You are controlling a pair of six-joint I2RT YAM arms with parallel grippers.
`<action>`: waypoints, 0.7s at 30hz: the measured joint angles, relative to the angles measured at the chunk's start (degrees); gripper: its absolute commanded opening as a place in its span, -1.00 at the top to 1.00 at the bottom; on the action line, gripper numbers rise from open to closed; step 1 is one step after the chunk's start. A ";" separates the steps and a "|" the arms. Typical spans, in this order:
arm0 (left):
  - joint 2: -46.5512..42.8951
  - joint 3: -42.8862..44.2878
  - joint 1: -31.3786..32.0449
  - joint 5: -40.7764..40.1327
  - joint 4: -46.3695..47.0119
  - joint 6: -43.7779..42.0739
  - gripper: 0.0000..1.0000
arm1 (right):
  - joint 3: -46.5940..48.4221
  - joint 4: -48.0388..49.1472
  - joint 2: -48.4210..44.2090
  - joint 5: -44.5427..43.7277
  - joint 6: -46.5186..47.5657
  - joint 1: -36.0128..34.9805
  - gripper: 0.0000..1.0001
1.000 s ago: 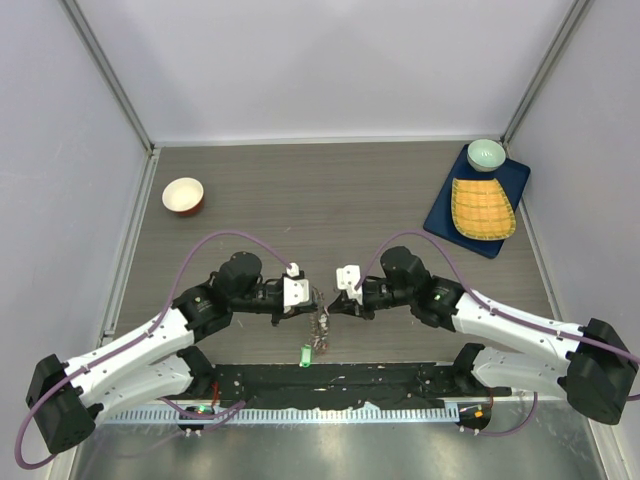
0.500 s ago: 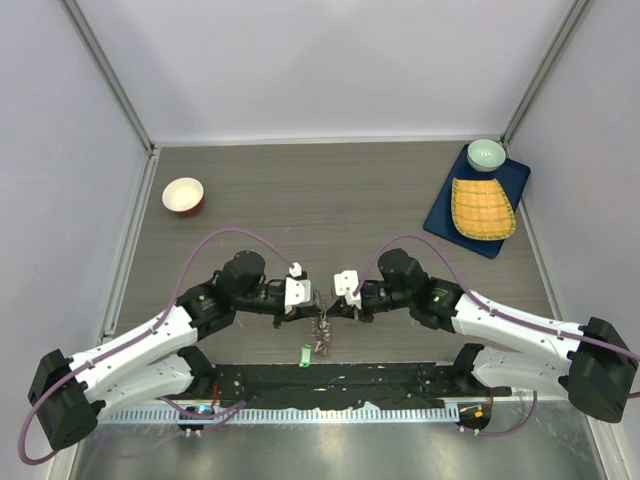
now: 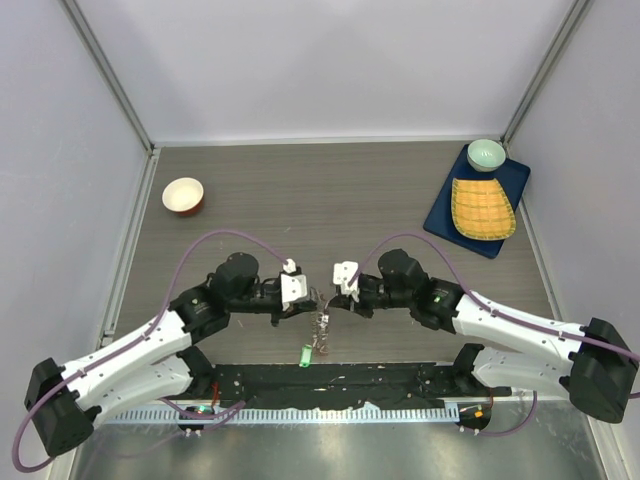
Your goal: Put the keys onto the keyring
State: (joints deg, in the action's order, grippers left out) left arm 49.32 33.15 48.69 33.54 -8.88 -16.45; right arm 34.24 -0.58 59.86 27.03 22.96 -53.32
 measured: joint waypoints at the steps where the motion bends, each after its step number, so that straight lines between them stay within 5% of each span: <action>1: -0.81 -0.09 0.00 -1.03 -0.24 0.42 1.00 | 0.00 -0.04 0.00 -1.33 -1.01 -0.02 0.99; 11: -18.80 -0.26 0.00 -14.91 -10.45 2.40 1.00 | 3.87 -8.31 2.73 -19.17 -11.87 0.02 0.98; 21: -35.06 -0.52 0.00 -27.08 -18.56 3.08 1.00 | 13.07 -14.67 17.66 -24.55 -15.63 5.64 0.99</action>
State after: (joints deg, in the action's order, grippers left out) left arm 14.26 32.62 48.69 6.46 -27.44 -13.37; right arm 47.31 -15.25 77.52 2.48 7.33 -47.68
